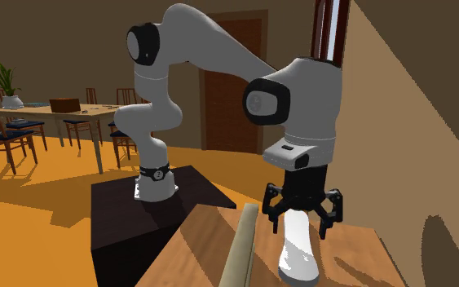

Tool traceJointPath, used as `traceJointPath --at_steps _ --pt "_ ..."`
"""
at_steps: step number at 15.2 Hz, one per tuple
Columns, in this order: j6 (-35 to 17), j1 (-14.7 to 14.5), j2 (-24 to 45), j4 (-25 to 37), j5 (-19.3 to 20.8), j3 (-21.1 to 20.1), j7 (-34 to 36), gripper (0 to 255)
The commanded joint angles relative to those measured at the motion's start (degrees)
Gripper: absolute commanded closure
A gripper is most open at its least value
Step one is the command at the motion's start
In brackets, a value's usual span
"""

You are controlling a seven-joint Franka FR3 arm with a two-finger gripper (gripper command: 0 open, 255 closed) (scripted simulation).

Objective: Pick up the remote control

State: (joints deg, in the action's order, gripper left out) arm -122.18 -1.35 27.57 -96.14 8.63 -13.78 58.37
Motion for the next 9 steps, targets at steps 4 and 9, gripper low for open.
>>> traceJointPath --at_steps 4,9 --pt "-1.3 0.0 0.6 -0.7 0.2 0.1 0.1 255" --pt "-1.2 0.0 0.7 -0.6 0.2 0.1 0.1 255"
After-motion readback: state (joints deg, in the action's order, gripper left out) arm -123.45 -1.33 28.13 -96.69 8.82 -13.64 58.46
